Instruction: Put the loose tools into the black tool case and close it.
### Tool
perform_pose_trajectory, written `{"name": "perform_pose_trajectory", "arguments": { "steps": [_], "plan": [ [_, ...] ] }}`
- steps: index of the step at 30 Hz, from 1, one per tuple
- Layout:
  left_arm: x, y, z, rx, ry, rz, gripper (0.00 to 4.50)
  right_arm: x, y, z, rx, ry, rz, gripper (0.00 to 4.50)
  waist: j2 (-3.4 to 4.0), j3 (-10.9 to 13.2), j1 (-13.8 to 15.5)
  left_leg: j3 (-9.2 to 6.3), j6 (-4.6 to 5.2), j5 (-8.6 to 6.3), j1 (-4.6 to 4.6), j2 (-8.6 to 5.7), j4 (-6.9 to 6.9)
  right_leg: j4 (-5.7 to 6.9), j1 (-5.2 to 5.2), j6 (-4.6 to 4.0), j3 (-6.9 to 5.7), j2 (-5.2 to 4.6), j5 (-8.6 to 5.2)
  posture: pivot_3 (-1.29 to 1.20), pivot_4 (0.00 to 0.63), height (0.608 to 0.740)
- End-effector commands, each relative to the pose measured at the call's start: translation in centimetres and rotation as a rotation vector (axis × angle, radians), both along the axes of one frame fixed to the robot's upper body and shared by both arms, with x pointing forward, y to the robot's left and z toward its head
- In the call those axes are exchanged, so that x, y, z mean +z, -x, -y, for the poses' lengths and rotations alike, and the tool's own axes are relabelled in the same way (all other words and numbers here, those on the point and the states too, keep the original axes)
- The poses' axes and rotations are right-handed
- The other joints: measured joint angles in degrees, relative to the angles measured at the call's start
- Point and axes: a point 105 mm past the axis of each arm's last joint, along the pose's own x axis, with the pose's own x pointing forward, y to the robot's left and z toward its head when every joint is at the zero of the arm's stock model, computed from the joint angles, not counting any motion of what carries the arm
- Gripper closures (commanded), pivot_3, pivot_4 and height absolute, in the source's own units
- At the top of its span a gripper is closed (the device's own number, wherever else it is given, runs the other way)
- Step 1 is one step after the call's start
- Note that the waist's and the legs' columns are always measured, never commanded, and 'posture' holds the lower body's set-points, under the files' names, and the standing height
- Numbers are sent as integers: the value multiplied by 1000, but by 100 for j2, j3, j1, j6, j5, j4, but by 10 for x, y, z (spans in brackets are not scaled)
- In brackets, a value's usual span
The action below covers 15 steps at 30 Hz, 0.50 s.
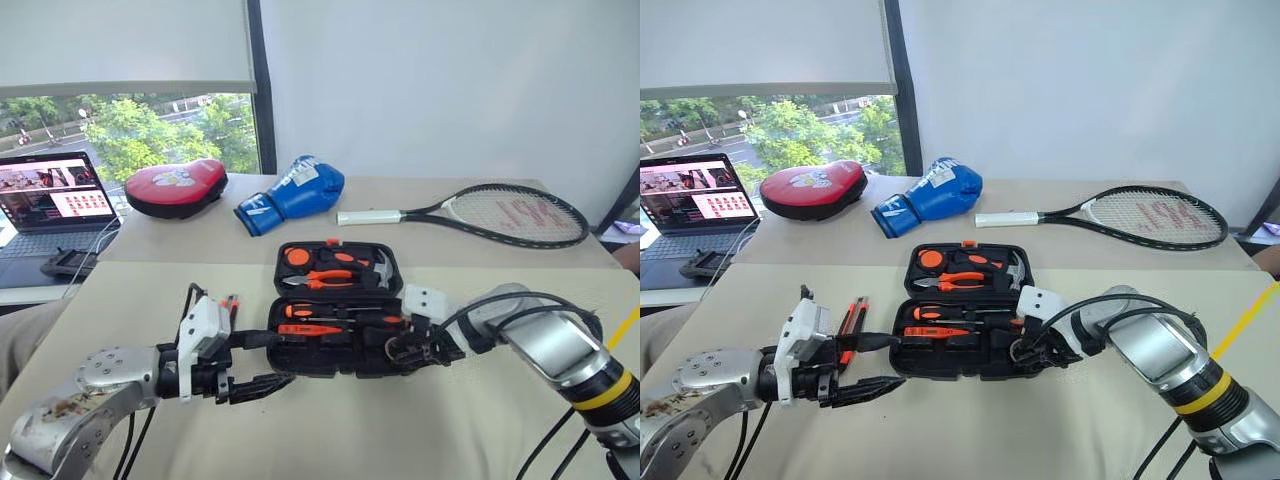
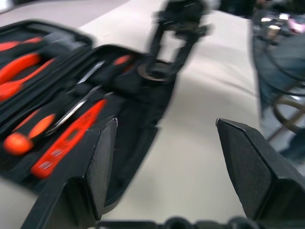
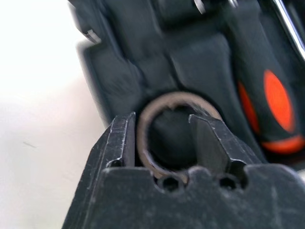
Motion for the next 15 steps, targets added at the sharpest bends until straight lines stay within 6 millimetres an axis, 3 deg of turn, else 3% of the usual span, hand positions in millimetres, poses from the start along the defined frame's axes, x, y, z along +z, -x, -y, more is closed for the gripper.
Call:
{"name": "perform_pose_trajectory", "arguments": {
  "steps": [1, 3, 4, 6, 10, 13, 15],
  "plan": [
    [2, -15, -20, 175, 19, 9, 923, 37, 5, -8, 39, -184, 132, 2313, 0, 0, 0, 0, -1, 1, 0, 0, -7, -2, -1, 0, 0, 0, 0, 0, 150, 740],
    [0, -32, -37, 350, 8, 26, 923, 66, 8, -16, 42, -395, 264, 2313, -1, 0, 3, 0, -2, 1, 1, -1, -13, -5, 0, 0, 0, -2, 0, 0, 150, 740],
    [-3, -39, -45, 438, 4, 13, 923, 85, 18, -22, 81, -581, 282, 2313, -1, 0, 6, 0, -2, 2, 2, -1, -15, -6, 1, 0, 0, -1, 0, 0, 150, 740],
    [-6, -47, -49, 545, 0, -1, 923, 100, 27, -20, 70, -700, 314, 2313, -5, 1, 10, 0, -6, 4, 3, -3, -20, -2, -1, 1, 3, -1, 0, 0, 150, 740],
    [-18, -64, -56, 825, -29, -41, 923, 86, 34, -13, 0, -656, 329, 1231, -14, 2, 81, -9, -6, 3, 9, -8, -18, -2, 8, 3, 1, -5, 2, 0, 150, 740],
    [-27, -63, -54, 883, -66, -100, 923, 81, 40, -3, -28, -606, 354, 205, -25, 4, 82, -8, -6, 3, 10, -15, -19, -1, 10, 4, 4, -13, 2, 0, 150, 740],
    [-35, -61, -55, 911, -117, -141, 923, 81, 45, 3, -35, -589, 358, 8, -23, 4, 63, -4, -7, 4, 8, -17, -20, 4, 2, 4, 8, -13, 3, 0, 150, 740]
  ]
}}
